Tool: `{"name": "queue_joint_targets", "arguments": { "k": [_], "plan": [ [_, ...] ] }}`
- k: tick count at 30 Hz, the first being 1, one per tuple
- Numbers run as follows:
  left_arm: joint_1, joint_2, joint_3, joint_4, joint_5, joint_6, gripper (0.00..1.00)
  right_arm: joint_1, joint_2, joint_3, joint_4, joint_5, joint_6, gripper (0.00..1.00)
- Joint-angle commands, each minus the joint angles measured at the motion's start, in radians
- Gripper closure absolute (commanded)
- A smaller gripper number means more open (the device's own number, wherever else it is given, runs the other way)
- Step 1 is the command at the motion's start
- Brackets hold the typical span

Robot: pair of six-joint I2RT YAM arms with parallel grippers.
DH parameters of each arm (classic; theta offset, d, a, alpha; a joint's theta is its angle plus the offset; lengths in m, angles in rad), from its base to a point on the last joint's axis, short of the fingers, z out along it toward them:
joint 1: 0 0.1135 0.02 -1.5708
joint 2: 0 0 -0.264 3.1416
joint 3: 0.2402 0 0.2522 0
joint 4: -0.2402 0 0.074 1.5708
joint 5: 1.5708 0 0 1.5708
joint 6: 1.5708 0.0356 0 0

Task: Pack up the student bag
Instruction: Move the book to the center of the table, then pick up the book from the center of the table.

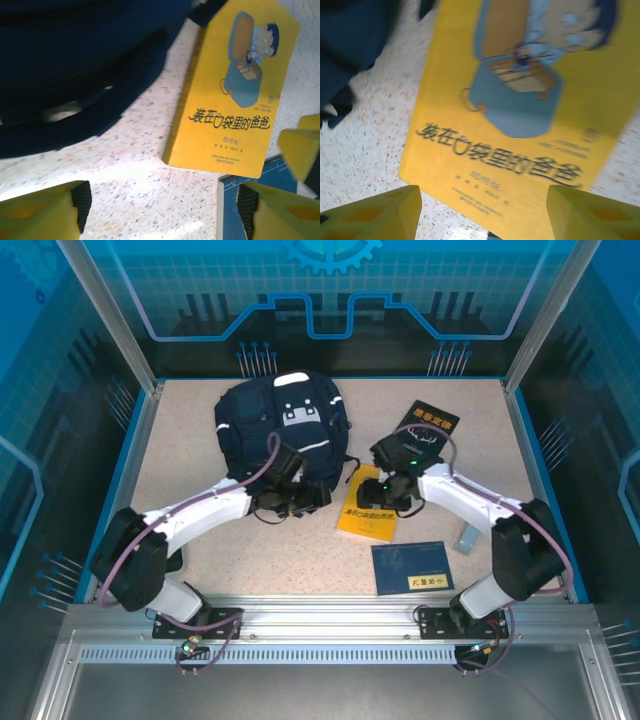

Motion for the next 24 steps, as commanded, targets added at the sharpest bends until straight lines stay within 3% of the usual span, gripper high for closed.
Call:
{"name": "queue_joint_targets", "arguments": {
  "k": [1,14,24],
  "plan": [
    [-0.055,0.072,0.07,0.051,-0.032,0.01,0.26,-0.062,0.0,-0.061,-0.015,-0.044,0.082,0.33],
    [-0.161,0.352,0.249,-0.01,-0.103,-0.033,0.38,-0.162,0.065,-0.112,0.009,-0.077,0.079,0.35],
    [-0.161,0.485,0.372,-0.124,-0.14,-0.015,0.52,-0.187,0.148,-0.111,0.077,-0.155,0.046,0.49]
  ]
}}
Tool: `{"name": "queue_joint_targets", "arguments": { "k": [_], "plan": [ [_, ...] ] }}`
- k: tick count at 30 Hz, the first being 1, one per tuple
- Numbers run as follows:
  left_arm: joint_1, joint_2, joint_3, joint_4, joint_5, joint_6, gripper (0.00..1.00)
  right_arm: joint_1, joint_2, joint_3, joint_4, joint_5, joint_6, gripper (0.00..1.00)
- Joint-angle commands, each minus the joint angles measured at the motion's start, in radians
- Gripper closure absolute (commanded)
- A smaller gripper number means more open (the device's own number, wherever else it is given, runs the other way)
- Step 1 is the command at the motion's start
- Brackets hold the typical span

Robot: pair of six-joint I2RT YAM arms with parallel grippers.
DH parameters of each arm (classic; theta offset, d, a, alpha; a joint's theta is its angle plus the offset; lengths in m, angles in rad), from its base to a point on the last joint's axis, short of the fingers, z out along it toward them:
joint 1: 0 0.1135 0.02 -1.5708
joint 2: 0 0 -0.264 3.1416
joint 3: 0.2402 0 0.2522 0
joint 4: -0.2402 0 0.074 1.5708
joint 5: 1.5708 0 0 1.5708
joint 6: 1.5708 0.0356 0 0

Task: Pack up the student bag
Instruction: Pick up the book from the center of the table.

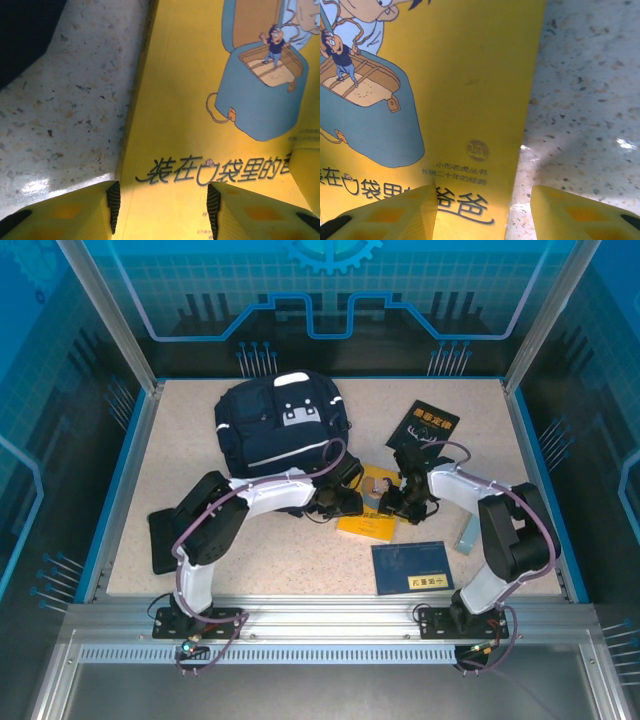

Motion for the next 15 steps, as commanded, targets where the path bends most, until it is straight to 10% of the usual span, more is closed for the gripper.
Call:
{"name": "queue_joint_targets", "arguments": {
  "k": [1,15],
  "plan": [
    [-0.005,0.047,0.053,-0.087,-0.031,0.015,0.53,-0.02,0.029,-0.006,0.019,-0.041,-0.018,0.49],
    [-0.005,0.183,0.189,-0.27,0.001,0.09,0.63,-0.017,-0.016,0.047,-0.053,-0.118,-0.029,0.61]
  ]
}}
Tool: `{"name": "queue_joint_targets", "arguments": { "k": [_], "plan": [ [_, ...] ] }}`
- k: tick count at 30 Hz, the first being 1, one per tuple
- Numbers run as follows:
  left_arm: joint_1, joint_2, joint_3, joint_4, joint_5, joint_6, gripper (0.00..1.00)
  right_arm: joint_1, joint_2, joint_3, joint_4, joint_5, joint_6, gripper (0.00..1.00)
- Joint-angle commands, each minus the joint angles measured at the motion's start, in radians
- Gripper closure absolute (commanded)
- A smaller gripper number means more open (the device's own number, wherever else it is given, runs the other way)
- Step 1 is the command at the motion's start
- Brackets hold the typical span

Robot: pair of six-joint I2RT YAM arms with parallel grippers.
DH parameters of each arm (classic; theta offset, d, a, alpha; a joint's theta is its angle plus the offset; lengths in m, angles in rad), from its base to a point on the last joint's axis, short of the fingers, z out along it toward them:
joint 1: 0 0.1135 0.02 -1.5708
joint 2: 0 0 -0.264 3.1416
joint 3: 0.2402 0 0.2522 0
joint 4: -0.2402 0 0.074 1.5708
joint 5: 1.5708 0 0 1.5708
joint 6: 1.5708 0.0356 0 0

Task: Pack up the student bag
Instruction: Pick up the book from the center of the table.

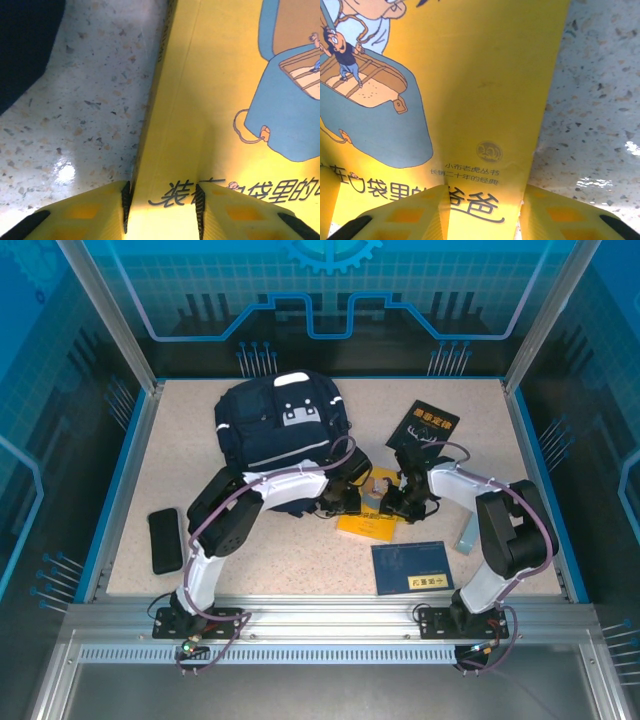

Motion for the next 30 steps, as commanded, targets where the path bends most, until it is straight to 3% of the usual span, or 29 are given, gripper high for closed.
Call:
{"name": "queue_joint_targets", "arguments": {
  "k": [1,10,21,27,30],
  "plan": [
    [-0.006,0.067,0.018,-0.084,0.022,0.041,0.64,0.0,-0.047,0.052,-0.057,-0.084,-0.003,0.61],
    [-0.006,0.079,0.027,-0.095,0.031,0.072,0.64,0.0,-0.093,0.066,-0.043,-0.161,0.058,0.71],
    [-0.006,0.029,0.024,-0.077,0.03,0.092,0.63,-0.003,-0.115,0.035,-0.043,-0.049,0.075,1.0],
    [0.002,-0.093,0.052,-0.074,0.029,0.115,0.42,-0.064,-0.239,-0.015,-0.029,-0.008,0.046,1.0],
    [0.02,-0.175,0.051,-0.055,0.032,0.112,0.26,-0.12,-0.303,-0.028,-0.008,-0.056,0.006,1.0]
  ]
}}
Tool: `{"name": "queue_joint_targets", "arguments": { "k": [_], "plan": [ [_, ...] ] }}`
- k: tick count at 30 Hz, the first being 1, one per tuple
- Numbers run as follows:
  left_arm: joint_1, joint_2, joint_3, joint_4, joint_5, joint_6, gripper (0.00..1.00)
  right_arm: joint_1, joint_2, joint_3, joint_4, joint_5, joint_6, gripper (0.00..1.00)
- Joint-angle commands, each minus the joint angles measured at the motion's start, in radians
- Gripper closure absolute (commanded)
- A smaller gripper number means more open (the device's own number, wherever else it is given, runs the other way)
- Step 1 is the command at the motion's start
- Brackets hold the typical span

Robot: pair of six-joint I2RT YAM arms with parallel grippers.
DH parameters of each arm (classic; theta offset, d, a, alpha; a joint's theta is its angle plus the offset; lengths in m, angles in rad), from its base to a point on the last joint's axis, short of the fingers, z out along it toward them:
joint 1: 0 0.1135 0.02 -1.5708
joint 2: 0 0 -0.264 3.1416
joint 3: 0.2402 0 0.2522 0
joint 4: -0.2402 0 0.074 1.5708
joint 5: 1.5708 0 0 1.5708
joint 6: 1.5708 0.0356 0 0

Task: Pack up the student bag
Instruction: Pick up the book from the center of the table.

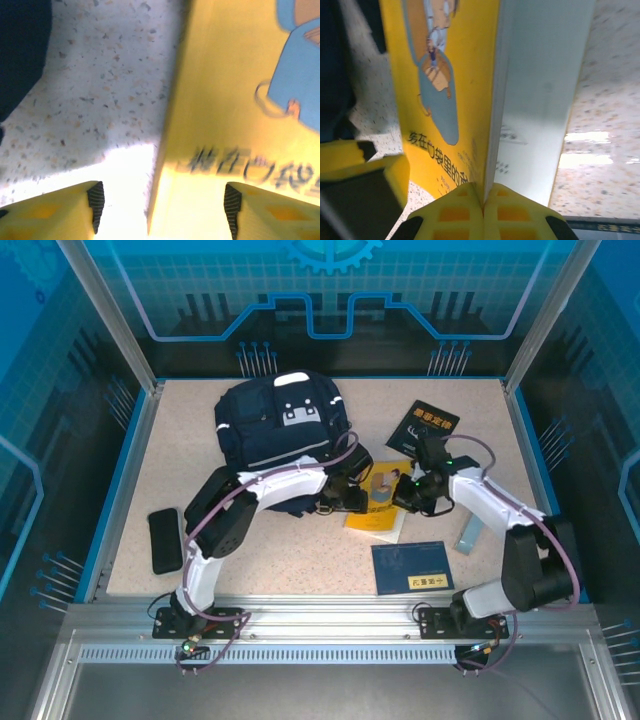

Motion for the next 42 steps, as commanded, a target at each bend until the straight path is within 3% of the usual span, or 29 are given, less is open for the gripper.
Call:
{"name": "queue_joint_targets", "arguments": {
  "k": [1,9,18,30,33,42],
  "plan": [
    [0.024,-0.154,0.011,0.006,0.025,0.015,0.23,-0.07,-0.084,-0.013,0.045,-0.039,-0.057,1.0],
    [0.184,-0.398,-0.217,0.247,0.197,-0.031,0.02,-0.19,-0.201,0.043,0.129,-0.309,-0.217,1.0],
    [0.328,-0.55,-0.42,0.442,0.426,-0.09,0.01,-0.175,-0.208,0.087,0.248,-0.634,-0.162,1.0],
    [0.378,-0.571,-0.517,0.699,0.642,-0.216,0.01,-0.042,-0.146,0.163,0.292,-0.804,-0.132,1.0],
    [0.386,-0.555,-0.503,0.695,0.685,-0.213,0.01,-0.024,-0.14,0.169,0.29,-0.812,-0.137,1.0],
    [0.389,-0.58,-0.505,0.754,0.718,-0.242,0.08,-0.016,-0.119,0.183,0.273,-0.829,-0.142,1.0]
  ]
}}
